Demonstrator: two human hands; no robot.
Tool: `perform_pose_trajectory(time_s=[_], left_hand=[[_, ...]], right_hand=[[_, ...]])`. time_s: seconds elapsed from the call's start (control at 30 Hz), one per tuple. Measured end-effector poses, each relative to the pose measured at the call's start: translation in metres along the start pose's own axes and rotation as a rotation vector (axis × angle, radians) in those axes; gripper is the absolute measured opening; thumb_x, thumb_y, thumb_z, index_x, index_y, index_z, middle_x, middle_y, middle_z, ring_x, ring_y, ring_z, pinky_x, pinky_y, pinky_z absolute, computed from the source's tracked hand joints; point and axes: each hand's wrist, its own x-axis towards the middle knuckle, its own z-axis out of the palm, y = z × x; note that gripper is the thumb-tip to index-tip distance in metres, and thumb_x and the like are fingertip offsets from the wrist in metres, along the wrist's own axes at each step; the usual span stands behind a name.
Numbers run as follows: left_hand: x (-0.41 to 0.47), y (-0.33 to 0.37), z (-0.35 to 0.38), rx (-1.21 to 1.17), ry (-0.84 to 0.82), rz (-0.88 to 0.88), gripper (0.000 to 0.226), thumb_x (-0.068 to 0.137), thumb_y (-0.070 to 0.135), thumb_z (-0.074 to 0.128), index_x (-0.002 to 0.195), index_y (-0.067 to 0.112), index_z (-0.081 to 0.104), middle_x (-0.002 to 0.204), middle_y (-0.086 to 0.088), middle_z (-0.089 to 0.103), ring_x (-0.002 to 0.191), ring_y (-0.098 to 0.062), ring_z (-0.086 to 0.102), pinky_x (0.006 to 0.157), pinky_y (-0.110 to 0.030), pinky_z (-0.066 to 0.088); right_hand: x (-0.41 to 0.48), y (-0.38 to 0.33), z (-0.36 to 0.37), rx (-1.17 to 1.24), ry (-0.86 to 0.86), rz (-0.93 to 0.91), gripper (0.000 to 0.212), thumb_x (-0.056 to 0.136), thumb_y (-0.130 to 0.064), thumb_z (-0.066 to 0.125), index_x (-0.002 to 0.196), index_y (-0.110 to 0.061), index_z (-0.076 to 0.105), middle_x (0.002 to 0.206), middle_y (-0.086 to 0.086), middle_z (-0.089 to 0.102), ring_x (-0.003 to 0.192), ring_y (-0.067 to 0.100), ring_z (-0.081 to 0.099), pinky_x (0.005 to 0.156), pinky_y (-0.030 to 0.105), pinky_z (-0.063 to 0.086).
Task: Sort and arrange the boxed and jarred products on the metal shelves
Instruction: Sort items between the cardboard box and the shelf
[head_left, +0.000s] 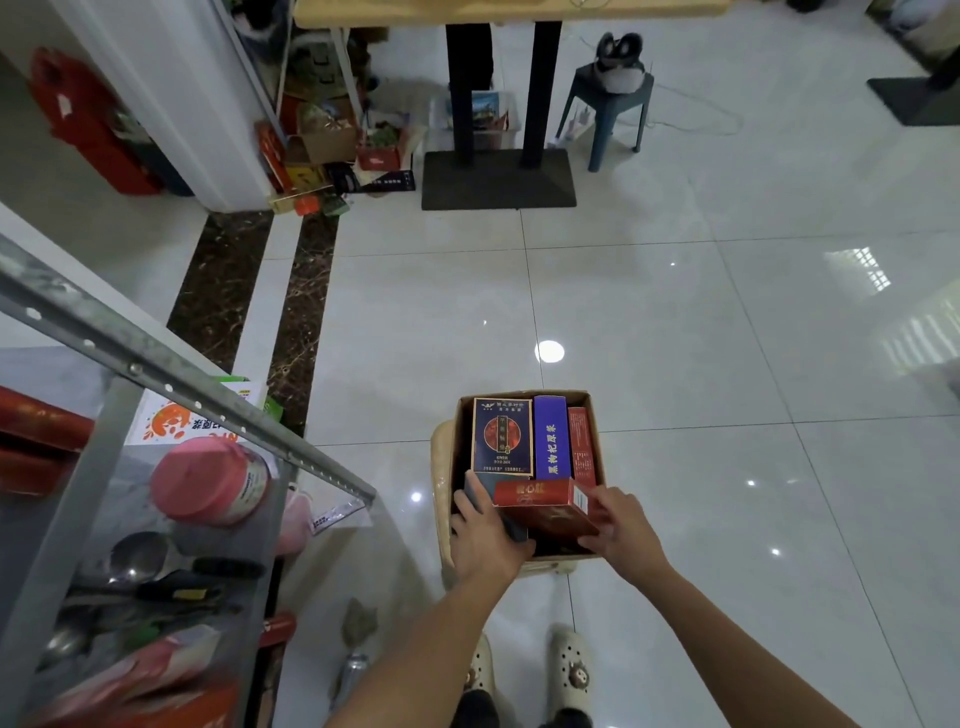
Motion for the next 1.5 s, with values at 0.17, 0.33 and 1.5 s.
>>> perform_pose_trajectory(time_s=[0.17,0.33,1.5], left_hand=[[0.001,-0.005,0.002,0.154,-0.015,0.089,0.119,0.077,0.059,0.068,0.152,0.020,-0.016,0.158,-0.022,-0.003,0.147,-0.037,0.006,0.118,-0.043,0.016],[0.005,-0.010,0.001,0.249,0.007,0.265,0.109,0.083,0.053,0.066,0.153,0.032,-0.015,0.160,-0.011,-0.016,0.148,-0.038,-0.006,0.120,-0.046,0.009],[-0.159,-0.108,-0.144,0.236,0.504,-0.392,0.079,0.097,0.064,0.021,0.151,0.023,-0.020,0.160,-0.009,-0.024,0.148,-0.032,-0.017,0.118,-0.049,-0.008]], right_hand=[[0.007,-0.002,0.000,0.298,-0.015,0.081,0.060,0.075,0.017,0.070,0.127,-0.007,0.054,0.113,0.006,0.063,0.108,0.025,0.059,0.072,0.009,0.048],[0.000,0.007,0.008,0.187,-0.035,-0.055,0.063,0.074,0.005,0.078,0.127,-0.012,0.051,0.122,0.001,0.055,0.120,0.023,0.051,0.087,0.017,0.046],[-0.028,-0.190,-0.011,-0.944,-0.205,-0.757,0.072,0.093,-0.065,0.003,0.156,-0.029,-0.001,0.164,-0.001,-0.009,0.150,0.021,-0.011,0.118,0.052,-0.006]])
